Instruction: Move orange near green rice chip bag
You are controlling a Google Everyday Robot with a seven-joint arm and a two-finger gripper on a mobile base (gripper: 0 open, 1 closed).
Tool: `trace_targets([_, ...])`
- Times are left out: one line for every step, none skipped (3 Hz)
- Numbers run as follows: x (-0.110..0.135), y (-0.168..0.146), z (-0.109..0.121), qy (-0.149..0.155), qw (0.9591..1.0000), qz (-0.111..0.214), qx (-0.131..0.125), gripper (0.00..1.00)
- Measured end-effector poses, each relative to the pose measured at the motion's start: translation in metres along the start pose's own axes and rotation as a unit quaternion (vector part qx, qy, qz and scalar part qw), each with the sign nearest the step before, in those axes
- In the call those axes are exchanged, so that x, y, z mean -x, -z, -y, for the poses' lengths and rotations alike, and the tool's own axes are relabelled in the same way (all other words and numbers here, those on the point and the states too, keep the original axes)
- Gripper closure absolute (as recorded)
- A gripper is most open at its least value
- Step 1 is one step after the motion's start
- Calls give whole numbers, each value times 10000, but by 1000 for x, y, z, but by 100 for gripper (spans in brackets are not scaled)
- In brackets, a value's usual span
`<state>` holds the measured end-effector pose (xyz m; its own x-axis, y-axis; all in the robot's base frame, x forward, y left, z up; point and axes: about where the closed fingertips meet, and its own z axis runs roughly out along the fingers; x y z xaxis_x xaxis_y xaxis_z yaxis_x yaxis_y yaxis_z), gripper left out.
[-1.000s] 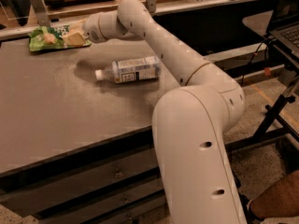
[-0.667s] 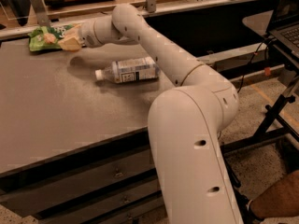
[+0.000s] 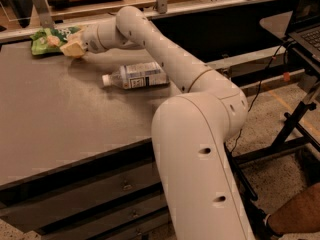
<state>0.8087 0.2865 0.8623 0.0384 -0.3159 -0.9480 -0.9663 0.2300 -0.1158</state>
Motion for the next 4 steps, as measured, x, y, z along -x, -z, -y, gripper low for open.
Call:
trace_targets([-2,-2,-1,-71,10000,-25,-5,61])
trace_targets([-4,-2,-1,-109,9999,-58,-21,37])
trace_targets([-4,-2,-2,-121,9999,-74,-27,15])
trace_targets([-5,-1,-4,-136,9999,-77,-20,0])
